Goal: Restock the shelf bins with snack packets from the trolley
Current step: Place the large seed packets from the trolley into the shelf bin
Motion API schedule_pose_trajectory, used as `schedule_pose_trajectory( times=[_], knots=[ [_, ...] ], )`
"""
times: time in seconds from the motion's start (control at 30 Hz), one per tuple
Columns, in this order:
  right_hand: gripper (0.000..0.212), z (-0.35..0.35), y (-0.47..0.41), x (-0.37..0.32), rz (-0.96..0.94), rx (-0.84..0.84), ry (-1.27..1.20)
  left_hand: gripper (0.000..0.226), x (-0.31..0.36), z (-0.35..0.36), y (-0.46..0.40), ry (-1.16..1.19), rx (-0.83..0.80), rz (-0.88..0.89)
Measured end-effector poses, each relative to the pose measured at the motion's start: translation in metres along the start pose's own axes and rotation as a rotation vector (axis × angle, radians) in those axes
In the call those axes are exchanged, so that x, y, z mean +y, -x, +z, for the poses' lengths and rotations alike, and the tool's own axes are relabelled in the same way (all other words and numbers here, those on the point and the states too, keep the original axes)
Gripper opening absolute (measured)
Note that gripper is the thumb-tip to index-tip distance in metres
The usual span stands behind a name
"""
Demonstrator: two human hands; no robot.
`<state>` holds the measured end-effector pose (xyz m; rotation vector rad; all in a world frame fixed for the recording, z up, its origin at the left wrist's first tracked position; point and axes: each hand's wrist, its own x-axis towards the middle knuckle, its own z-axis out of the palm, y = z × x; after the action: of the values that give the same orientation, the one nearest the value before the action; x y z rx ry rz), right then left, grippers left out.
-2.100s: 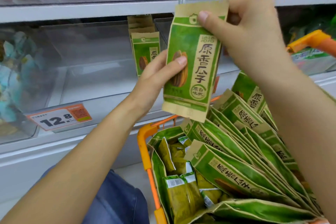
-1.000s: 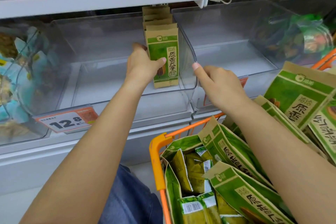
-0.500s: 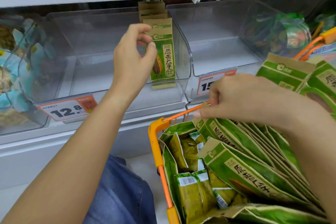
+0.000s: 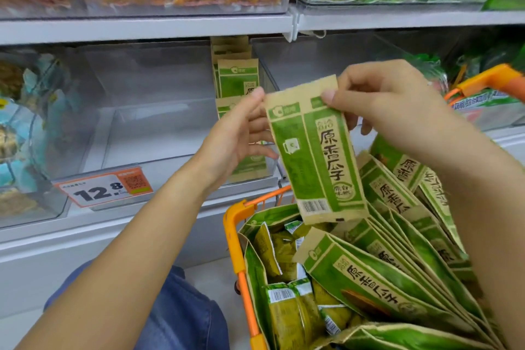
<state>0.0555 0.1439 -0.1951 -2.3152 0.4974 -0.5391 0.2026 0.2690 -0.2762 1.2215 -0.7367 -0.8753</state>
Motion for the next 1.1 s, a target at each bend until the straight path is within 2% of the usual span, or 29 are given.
schedule_pose_trajectory(
  times=[0.03, 0.07, 0.17, 0.2, 0.23, 0.3, 0.33, 0.37, 0.43, 0.53, 0.67, 0.73, 0.83, 0.93, 0.97, 1.03, 1.1],
  knots=[
    [0.033, 0.002, -0.005, 0.002, 0.000, 0.050, -0.028, 0.053, 0.001, 0.000, -0.001, 0.031, -0.010, -0.007],
    [0.033, 0.005, -0.010, 0.005, 0.016, 0.104, -0.050, 0.052, 0.001, 0.000, -0.001, 0.015, 0.023, 0.017],
    [0.029, 0.017, -0.018, 0.009, 0.076, 0.279, -0.136, 0.029, -0.003, 0.000, -0.001, -0.210, 0.221, 0.196],
    [0.027, 0.023, -0.020, 0.008, 0.074, 0.326, -0.122, 0.032, -0.004, -0.001, 0.001, -0.278, 0.220, 0.235],
    [0.026, 0.028, -0.022, 0.007, 0.064, 0.356, -0.100, 0.040, -0.005, -0.001, 0.003, -0.326, 0.152, 0.250],
    [0.024, 0.041, -0.026, 0.001, 0.034, 0.371, -0.093, 0.062, -0.005, 0.004, 0.009, -0.458, 0.013, 0.242],
    [0.026, 0.048, -0.028, -0.002, 0.020, 0.356, -0.118, 0.073, -0.006, 0.007, 0.011, -0.588, 0.016, 0.246],
    [0.028, 0.054, -0.030, -0.004, 0.011, 0.326, -0.160, 0.078, -0.007, 0.007, 0.011, -0.734, 0.083, 0.269],
    [0.027, 0.063, -0.033, -0.007, 0.020, 0.249, -0.274, 0.060, -0.005, 0.002, 0.008, -0.895, 0.303, 0.346],
    [0.028, 0.063, -0.038, 0.003, 0.042, 0.230, -0.297, 0.031, 0.007, -0.019, 0.002, -0.773, 0.480, 0.316],
    [0.020, 0.063, -0.049, 0.032, 0.138, 0.230, -0.068, 0.032, 0.021, -0.051, -0.002, -0.508, 0.540, 0.022],
    [0.015, 0.070, -0.053, 0.047, 0.201, 0.163, 0.108, 0.025, 0.023, -0.061, -0.002, -0.498, 0.511, -0.104],
    [0.038, 0.088, -0.054, 0.063, 0.218, 0.084, 0.175, 0.008, 0.020, -0.069, -0.008, -0.432, 0.589, -0.069],
    [0.046, 0.098, -0.052, 0.072, 0.215, 0.005, 0.214, 0.008, 0.016, -0.071, -0.017, -0.260, 0.626, 0.042],
    [0.045, 0.099, -0.051, 0.075, 0.206, -0.007, 0.220, 0.019, 0.013, -0.072, -0.021, -0.222, 0.652, 0.052],
    [0.043, 0.098, -0.051, 0.078, 0.178, 0.006, 0.204, 0.038, 0.008, -0.071, -0.029, -0.192, 0.653, 0.032],
    [0.041, 0.099, -0.051, 0.080, 0.151, 0.012, 0.223, 0.042, 0.001, -0.066, -0.036, -0.228, 0.589, -0.049]
  ],
)
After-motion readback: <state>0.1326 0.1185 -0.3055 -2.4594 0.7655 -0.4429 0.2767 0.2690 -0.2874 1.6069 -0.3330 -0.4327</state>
